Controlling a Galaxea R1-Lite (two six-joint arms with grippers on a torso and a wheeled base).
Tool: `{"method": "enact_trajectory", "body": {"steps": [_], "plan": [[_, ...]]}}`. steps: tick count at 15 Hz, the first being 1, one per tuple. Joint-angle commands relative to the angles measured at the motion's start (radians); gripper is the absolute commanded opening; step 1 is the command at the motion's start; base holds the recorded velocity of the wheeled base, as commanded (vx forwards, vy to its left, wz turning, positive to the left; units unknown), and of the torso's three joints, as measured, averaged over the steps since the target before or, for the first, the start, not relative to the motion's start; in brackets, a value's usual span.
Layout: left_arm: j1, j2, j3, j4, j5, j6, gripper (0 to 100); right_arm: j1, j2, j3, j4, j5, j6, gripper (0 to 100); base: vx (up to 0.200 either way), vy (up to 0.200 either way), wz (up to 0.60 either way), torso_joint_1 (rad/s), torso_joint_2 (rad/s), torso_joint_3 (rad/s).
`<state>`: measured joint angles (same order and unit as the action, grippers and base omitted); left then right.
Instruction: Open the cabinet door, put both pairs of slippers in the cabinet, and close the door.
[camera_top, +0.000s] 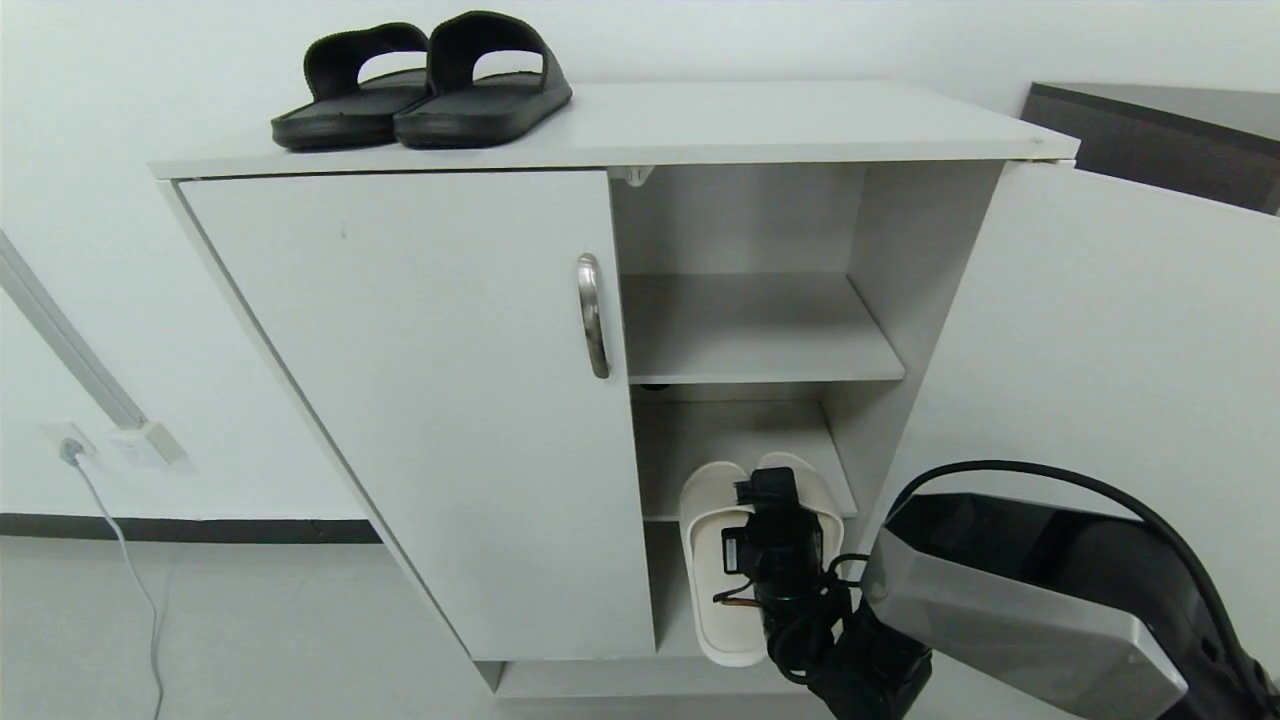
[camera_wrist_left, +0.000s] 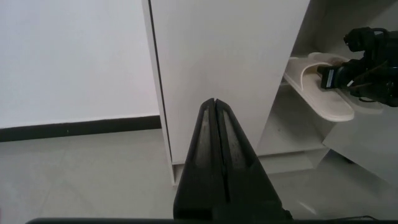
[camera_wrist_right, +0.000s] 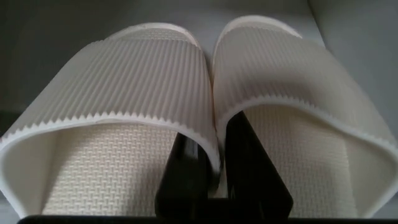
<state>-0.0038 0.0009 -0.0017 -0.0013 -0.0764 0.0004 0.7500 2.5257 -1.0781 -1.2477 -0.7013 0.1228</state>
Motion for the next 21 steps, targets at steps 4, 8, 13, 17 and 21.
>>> {"method": "enact_trajectory", "body": {"steps": [4, 8, 13, 17, 21], "plan": [[0.001, 0.001, 0.0, 0.0, 0.0, 0.0, 0, -0.012, 0.004, -0.043, 0.027, 0.006, -0.002, 0, 0.0, 0.0, 0.0, 0.0, 0.0, 0.0], [-0.001, 0.001, 0.0, 0.0, 0.0, 0.001, 0, -0.054, 0.03, -0.206, 0.212, 0.045, 0.011, 0, 0.0, 0.0, 0.0, 0.0, 0.0, 0.0], [-0.001, 0.001, 0.0, 0.0, 0.0, 0.003, 0, -0.101, 0.085, -0.381, 0.338, 0.065, 0.008, 0, 0.0, 0.0, 0.0, 0.0, 0.0, 0.0], [-0.001, 0.001, 0.0, 0.0, 0.0, 0.001, 0, -0.136, 0.14, -0.49, 0.343, 0.066, -0.032, 0, 0.0, 0.0, 0.0, 0.0, 0.0, 0.0], [0.001, 0.001, 0.0, 0.0, 0.0, 0.001, 0, -0.167, 0.225, -0.646, 0.358, 0.108, -0.087, 0, 0.0, 0.0, 0.0, 0.0, 0.0, 0.0]]}}
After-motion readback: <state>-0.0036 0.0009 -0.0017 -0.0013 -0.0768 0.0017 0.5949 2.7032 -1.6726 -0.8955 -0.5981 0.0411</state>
